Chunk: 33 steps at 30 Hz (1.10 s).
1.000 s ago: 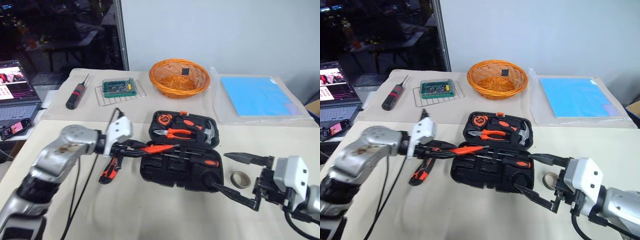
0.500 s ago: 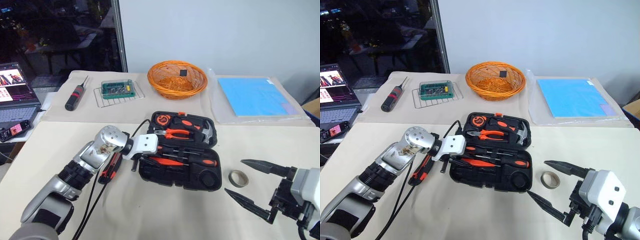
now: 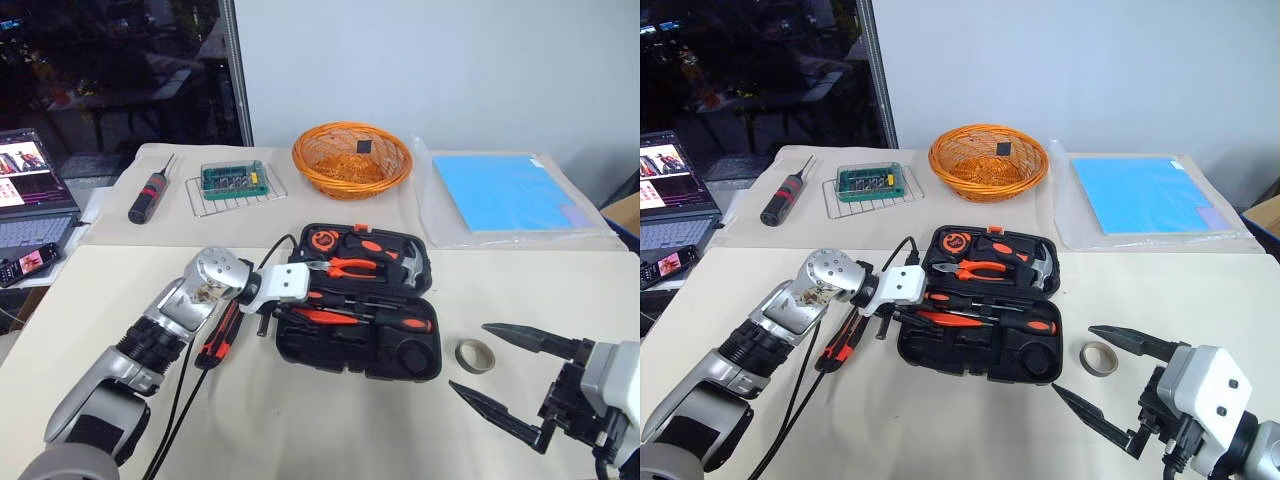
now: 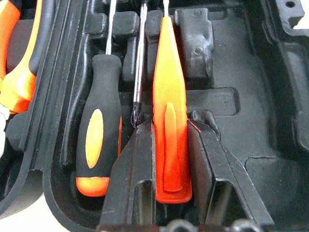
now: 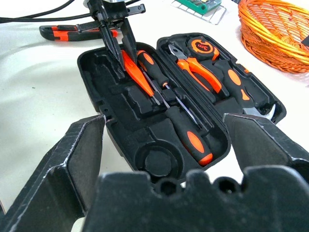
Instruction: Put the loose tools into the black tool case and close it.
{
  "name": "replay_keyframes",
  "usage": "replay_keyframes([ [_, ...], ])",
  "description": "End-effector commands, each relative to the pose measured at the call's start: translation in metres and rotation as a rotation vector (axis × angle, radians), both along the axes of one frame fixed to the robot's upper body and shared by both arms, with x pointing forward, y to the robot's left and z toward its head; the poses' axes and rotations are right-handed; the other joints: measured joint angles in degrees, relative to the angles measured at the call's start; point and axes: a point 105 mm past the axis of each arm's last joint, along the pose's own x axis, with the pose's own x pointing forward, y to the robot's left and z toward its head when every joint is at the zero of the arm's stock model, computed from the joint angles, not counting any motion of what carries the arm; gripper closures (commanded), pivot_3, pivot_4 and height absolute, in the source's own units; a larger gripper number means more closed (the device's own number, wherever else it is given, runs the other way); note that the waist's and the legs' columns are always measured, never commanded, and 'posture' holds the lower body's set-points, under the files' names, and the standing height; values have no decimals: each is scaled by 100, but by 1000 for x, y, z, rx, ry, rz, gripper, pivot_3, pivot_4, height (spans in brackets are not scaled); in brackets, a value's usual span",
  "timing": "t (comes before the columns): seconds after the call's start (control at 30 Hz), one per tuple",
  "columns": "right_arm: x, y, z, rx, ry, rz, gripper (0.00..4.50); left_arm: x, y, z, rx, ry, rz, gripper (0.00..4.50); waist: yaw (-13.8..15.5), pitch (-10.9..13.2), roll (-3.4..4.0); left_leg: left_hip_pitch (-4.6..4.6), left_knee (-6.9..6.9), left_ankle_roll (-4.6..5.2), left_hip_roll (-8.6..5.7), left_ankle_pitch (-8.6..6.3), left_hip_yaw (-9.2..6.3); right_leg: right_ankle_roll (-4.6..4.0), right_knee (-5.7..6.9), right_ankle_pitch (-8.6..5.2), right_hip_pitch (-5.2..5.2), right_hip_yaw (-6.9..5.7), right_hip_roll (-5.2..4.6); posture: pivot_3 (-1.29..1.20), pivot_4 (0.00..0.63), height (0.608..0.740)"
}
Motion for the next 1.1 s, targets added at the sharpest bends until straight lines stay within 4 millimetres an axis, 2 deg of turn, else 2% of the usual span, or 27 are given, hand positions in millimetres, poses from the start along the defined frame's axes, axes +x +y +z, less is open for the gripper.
replay_keyframes([
  [0.03,-3,4,6,-5,-34,20,0,0,11,-14,80,16,-2,3750,-10,0,0,0,0,0,0,0,0,0,0,0,1,0,0,0,150,740],
  [0.3,-3,4,6,-8,-32,17,0,1,2,-16,87,7,-23,3750,0,-3,1,1,1,0,0,0,-1,1,-1,0,4,-1,-2,0,150,740],
  [0.4,-5,3,5,-9,-28,12,0,0,-1,-1,19,25,1,2872,12,-3,1,1,1,0,0,0,-2,1,-1,0,4,-1,-1,0,150,740],
  [0.5,-6,3,4,-7,-26,8,0,-10,-8,29,-149,102,9,1854,-14,-3,0,-7,-1,0,1,0,-1,1,-1,0,-5,-1,2,0,150,740],
  [0.6,-5,2,3,-4,-25,7,0,-20,-10,50,-290,214,29,1854,-42,2,-6,-28,0,3,2,-2,-3,12,0,4,-23,-1,3,0,150,740],
  [0.7,-3,3,3,3,-27,11,0,-20,-9,52,-400,280,116,2572,-35,1,-6,-39,6,3,2,-2,-10,28,2,13,-31,-6,2,0,150,740],
  [0.87,0,3,3,4,-31,22,0,-19,-15,40,-497,256,206,4473,-33,2,-7,-24,11,4,1,-2,-11,24,1,8,-11,-4,-1,0,150,740],
  [1.0,1,2,4,-3,-30,21,0,-18,-15,15,-456,258,293,4473,-23,4,-10,-24,15,3,1,-2,-12,16,1,6,-10,-6,-1,0,150,740],
  [1.1,0,3,4,-8,-25,27,0,-14,-15,-38,-240,262,398,4473,5,2,-8,-22,14,3,0,-3,-13,10,-1,4,-7,-6,-5,0,150,740],
])
